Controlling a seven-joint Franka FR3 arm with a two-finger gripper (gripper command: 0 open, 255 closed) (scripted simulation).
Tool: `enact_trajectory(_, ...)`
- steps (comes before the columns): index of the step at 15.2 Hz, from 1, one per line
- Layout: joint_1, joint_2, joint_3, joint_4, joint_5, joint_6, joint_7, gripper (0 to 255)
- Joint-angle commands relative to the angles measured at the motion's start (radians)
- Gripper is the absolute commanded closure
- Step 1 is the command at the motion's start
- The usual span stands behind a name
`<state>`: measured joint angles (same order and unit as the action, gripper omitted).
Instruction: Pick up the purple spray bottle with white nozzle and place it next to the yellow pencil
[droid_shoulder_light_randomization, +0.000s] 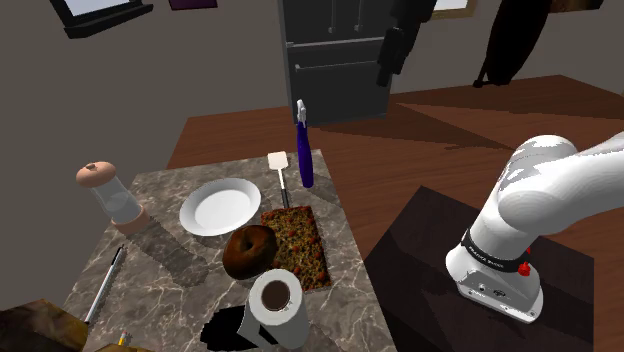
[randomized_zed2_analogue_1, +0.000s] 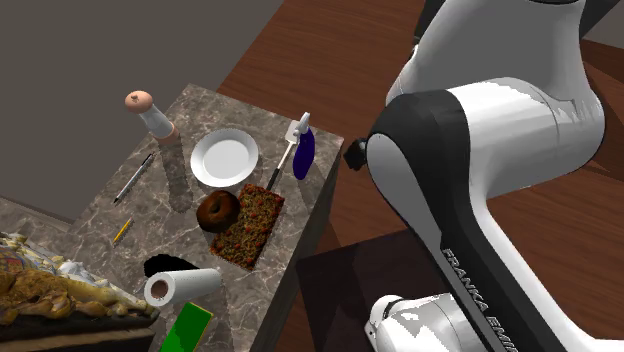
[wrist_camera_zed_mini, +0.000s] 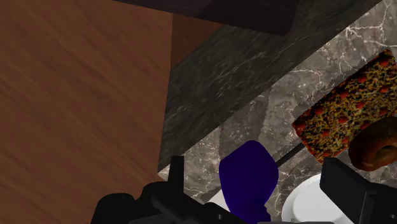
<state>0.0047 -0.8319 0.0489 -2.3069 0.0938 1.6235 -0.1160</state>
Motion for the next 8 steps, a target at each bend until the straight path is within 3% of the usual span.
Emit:
enact_trajectory(1,0.000,0.000,0.000,0.000,0.000,0.000,0.000,0)
enact_trajectory(8,-0.029,0.020,0.213,-0.147,0.039,0.247,0.267,0)
